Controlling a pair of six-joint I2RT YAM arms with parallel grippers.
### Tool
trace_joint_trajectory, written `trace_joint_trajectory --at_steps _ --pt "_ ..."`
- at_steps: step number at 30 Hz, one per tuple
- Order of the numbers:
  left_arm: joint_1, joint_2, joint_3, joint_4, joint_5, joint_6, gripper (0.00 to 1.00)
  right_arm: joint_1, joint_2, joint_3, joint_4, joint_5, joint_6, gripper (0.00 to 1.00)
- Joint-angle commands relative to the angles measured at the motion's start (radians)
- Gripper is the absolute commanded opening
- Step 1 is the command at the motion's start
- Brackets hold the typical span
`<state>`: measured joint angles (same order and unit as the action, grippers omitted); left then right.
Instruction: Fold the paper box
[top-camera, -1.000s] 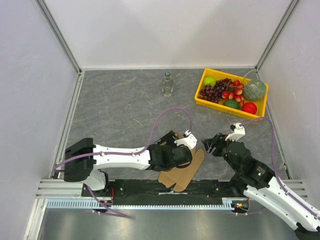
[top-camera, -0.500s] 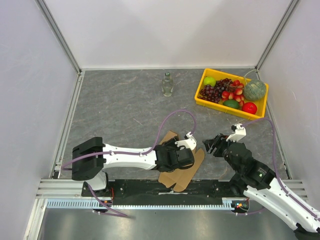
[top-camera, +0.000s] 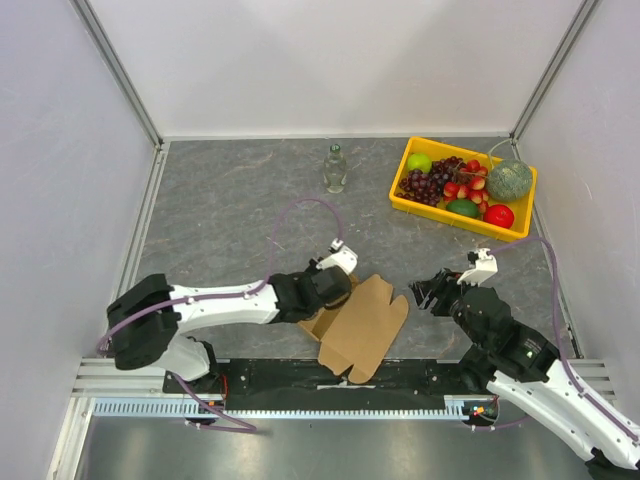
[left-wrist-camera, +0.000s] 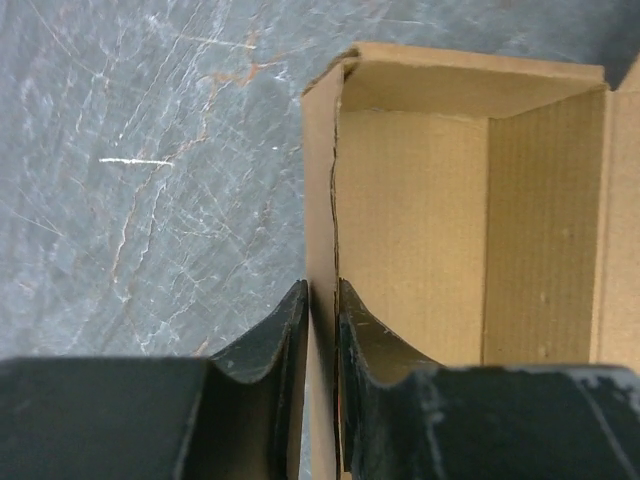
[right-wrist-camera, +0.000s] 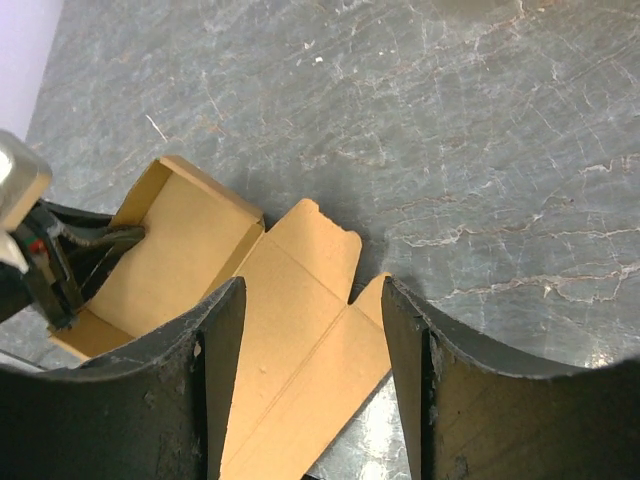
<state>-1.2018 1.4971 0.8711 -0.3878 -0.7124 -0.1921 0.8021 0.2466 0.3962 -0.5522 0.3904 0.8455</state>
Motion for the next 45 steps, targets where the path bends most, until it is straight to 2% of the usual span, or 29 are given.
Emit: trace_joint_trajectory --at_steps 1,7,15,19,21,29,40,45 --pt "0.132 -0.124 -0.075 0.187 0.239 -0.038 0.22 0.002 -0.030 0.079 -0.048 -0.008 0.023 0.64" --pt "0.290 -0.114 -0.100 0.297 0.413 -0.061 0.21 0.002 -0.072 0.110 -0.083 -0.002 0.052 0.65" --pt "0.422 0.034 -0.075 0.414 0.623 -0.112 0.18 0.002 -0.055 0.158 -0.127 0.021 0.066 0.66" --pt "0.453 0.097 -0.069 0.434 0.697 -0.127 0.19 0.002 -0.046 0.194 -0.160 0.059 0.060 0.67" --pt "0.461 0.112 -0.067 0.435 0.708 -0.133 0.27 0.002 -0.038 0.216 -0.178 0.071 0.061 0.68" --pt "0.484 0.120 -0.087 0.451 0.784 -0.147 0.47 0.002 0.069 0.285 -0.215 0.053 0.049 0.70" --pt "0.498 0.071 -0.073 0.422 0.804 -0.152 0.56 0.002 0.195 0.352 -0.218 0.129 0.012 0.71" --pt "0.505 0.086 -0.046 0.408 0.823 -0.153 0.57 0.002 0.307 0.412 -0.218 0.168 -0.023 0.74"
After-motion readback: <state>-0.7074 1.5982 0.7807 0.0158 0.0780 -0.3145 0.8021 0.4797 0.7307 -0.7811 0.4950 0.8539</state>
